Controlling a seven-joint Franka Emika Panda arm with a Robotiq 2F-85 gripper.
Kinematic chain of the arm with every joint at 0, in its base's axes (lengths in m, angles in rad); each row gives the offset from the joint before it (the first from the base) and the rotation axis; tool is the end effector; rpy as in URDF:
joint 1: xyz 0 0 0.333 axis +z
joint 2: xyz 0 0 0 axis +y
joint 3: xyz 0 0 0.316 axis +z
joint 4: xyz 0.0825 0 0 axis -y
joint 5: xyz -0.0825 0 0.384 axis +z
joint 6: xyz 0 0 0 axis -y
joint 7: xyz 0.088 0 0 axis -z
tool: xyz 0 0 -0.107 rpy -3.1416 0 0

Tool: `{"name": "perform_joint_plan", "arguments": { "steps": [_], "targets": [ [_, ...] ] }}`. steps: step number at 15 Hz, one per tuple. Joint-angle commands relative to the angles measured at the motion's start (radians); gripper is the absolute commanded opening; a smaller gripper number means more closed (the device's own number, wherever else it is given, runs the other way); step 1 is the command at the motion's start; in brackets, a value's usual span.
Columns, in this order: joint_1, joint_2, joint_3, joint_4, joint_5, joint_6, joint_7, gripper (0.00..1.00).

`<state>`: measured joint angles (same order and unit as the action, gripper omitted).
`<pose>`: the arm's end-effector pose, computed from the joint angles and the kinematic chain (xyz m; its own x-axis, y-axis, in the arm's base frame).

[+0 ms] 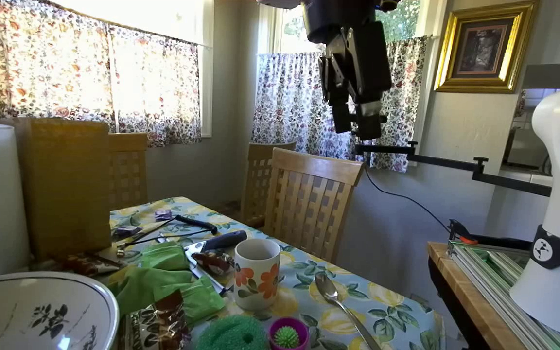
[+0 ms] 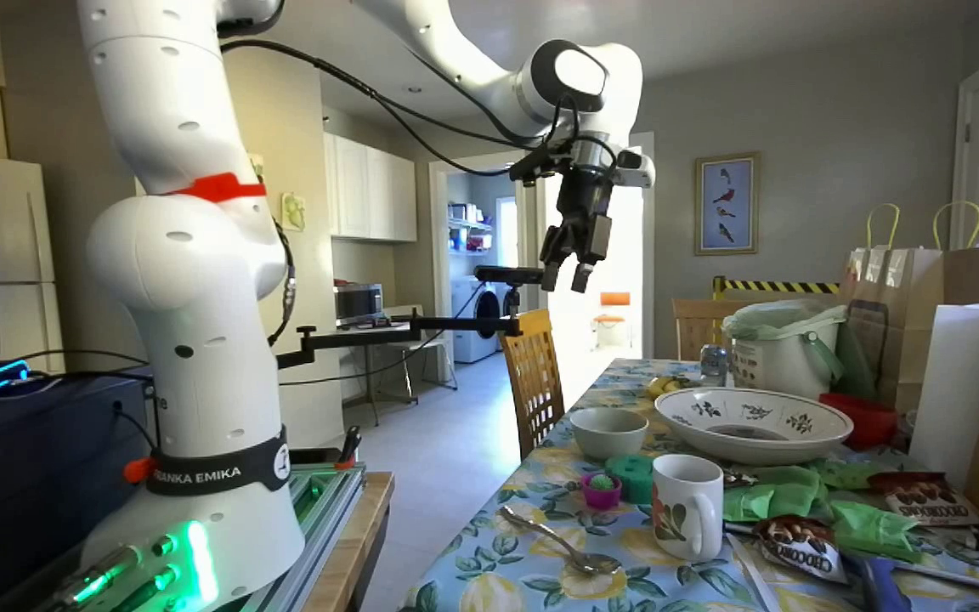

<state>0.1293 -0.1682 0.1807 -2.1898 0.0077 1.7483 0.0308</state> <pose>0.4431 0.1447 0.4372 0.9287 0.2526 -0.2715 0.2709 -0.9621 0.0315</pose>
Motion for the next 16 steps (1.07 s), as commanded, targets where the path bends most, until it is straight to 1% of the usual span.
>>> {"name": "perform_joint_plan", "arguments": {
  "steps": [1,3,6,10,16],
  "targets": [
    [-0.012,0.058,-0.024,0.058,-0.004,-0.011,0.037,1.0],
    [-0.037,0.12,-0.056,0.112,0.006,-0.033,0.059,1.0],
    [-0.08,0.246,-0.109,0.241,0.007,-0.069,0.098,1.0],
    [-0.117,0.434,-0.163,0.446,0.039,-0.198,0.118,1.0],
    [-0.159,0.693,-0.211,0.73,0.104,-0.41,0.157,1.0]
  ]
}}
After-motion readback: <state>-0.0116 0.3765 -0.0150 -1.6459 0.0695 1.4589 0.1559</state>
